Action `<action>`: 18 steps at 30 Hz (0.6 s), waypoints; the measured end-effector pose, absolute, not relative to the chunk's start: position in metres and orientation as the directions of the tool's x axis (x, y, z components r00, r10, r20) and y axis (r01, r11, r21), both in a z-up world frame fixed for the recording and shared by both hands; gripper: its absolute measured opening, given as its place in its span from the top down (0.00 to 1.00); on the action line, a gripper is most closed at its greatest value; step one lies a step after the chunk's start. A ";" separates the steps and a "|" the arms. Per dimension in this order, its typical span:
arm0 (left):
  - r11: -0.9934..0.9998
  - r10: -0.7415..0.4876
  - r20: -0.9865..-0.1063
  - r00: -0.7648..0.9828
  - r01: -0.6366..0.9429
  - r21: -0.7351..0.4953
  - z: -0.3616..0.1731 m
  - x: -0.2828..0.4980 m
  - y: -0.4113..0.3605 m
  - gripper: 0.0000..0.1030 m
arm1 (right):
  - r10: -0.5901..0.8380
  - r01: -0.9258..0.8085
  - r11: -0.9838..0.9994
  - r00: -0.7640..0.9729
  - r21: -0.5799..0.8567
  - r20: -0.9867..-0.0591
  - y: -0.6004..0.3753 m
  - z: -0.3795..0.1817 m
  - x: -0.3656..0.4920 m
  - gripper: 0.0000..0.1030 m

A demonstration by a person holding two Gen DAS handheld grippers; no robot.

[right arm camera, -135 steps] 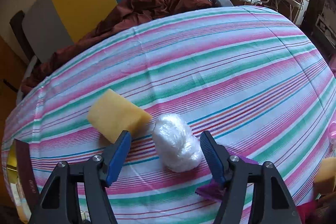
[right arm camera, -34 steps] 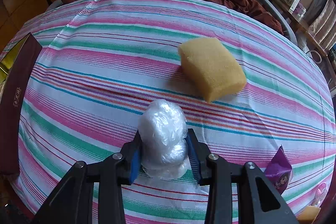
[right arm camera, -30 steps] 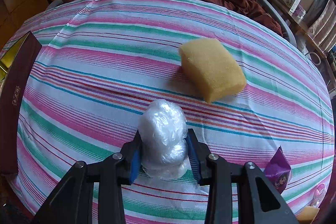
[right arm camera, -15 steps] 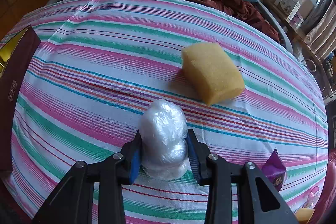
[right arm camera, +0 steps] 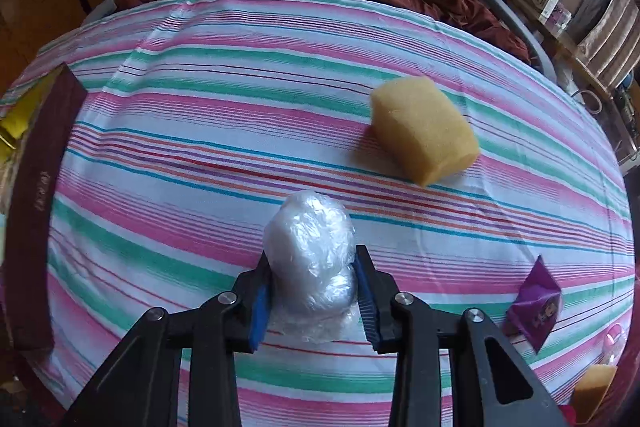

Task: Organize objects
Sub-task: 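Carry the plastic-wrapped bundle into the gold tray and open the right tool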

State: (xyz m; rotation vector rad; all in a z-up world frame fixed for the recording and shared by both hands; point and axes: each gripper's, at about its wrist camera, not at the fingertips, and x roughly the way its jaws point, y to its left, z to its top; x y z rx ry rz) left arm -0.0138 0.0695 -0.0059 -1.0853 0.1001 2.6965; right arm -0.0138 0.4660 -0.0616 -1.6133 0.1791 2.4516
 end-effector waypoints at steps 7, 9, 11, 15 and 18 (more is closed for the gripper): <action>-0.974 0.193 -0.677 -0.711 -0.224 -0.043 0.000 -0.013 0.059 0.09 | -0.058 -0.043 -0.995 -0.511 0.093 -0.857 0.367 -0.017 -0.039 0.64; -0.975 0.190 -0.674 -0.714 -0.219 -0.044 0.002 -0.013 0.057 0.09 | -0.102 0.018 -0.994 -0.532 0.109 -0.841 0.337 -0.006 -0.049 0.64; -0.975 0.188 -0.673 -0.716 -0.216 -0.043 0.003 -0.012 0.055 0.09 | -0.144 0.076 -0.990 -0.541 0.123 -0.828 0.309 0.001 -0.059 0.64; -0.979 0.179 -0.673 -0.718 -0.199 -0.049 0.003 -0.015 0.049 0.08 | -0.181 0.151 -0.981 -0.526 0.118 -0.831 0.263 -0.002 -0.082 0.64; -0.982 0.169 -0.676 -0.717 -0.183 -0.051 0.002 -0.017 0.045 0.08 | -0.191 0.172 -0.978 -0.508 0.118 -0.840 0.240 -0.015 -0.100 0.64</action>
